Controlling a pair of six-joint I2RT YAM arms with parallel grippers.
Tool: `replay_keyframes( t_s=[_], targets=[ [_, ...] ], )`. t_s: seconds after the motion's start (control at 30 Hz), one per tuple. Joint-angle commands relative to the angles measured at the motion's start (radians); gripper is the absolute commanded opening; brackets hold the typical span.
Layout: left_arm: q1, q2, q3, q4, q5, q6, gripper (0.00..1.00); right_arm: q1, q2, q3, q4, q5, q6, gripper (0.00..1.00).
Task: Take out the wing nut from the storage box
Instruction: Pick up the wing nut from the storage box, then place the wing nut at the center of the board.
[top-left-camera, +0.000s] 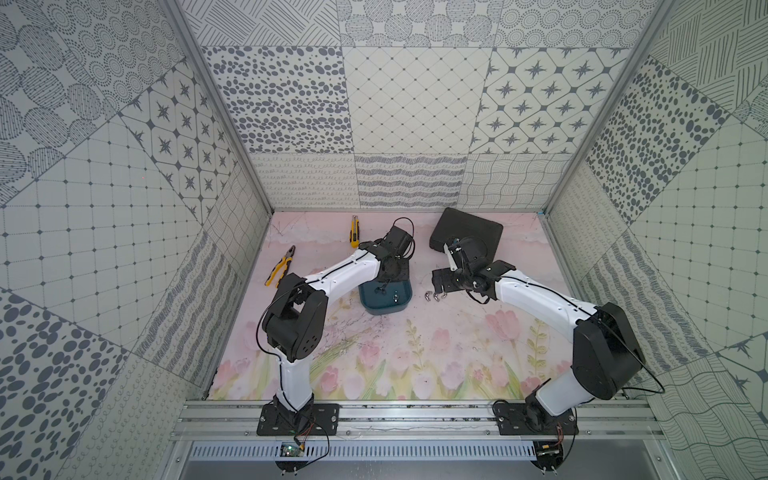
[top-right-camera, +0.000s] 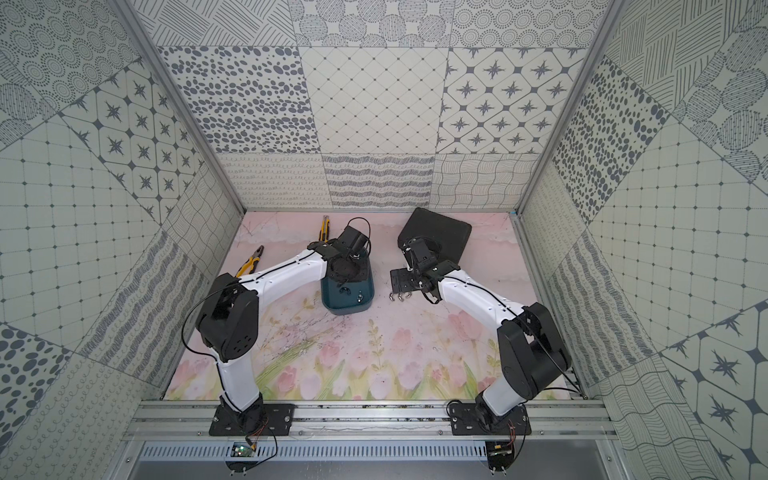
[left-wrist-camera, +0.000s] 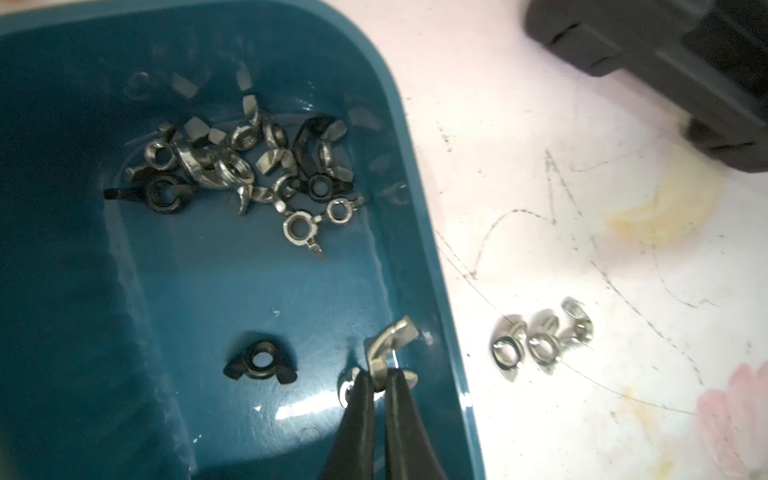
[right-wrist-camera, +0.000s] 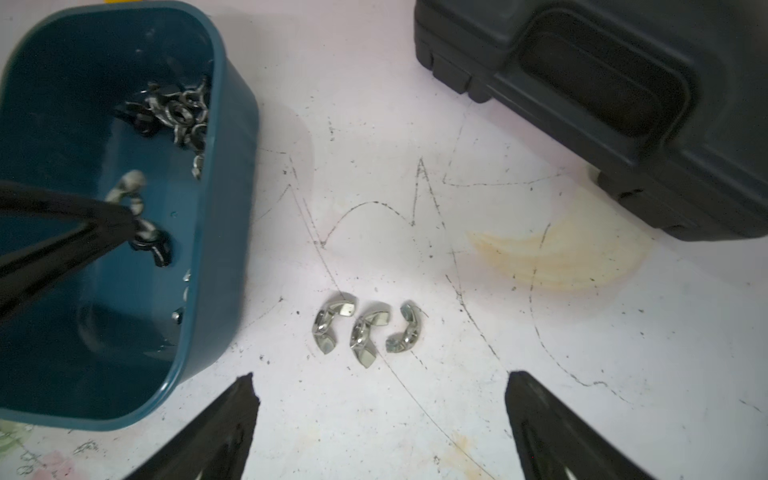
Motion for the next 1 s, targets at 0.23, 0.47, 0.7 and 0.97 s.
replay_keyframes(
  t_s=[0.23, 0.47, 0.7, 0.97],
  targets=[
    [-0.157, 0.007, 0.144, -0.074, 0.005, 0.038, 0.01, -0.2, -0.164, -0.148, 0.036, -0.007, 0.05, 0.97],
    [-0.249, 0.202, 0.348, -0.107, 0.034, 0.034, 0.02, -0.287, -0.218, -0.216, 0.04, -0.028, 0.05, 0.97],
    [-0.286, 0.378, 0.503, -0.139, 0.048, 0.004, 0.01, -0.317, -0.234, -0.247, 0.051, -0.046, 0.048, 0.97],
    [-0.287, 0.455, 0.523, -0.128, 0.046, -0.023, 0.02, -0.325, -0.238, -0.259, 0.057, -0.057, 0.039, 0.97]
  ],
)
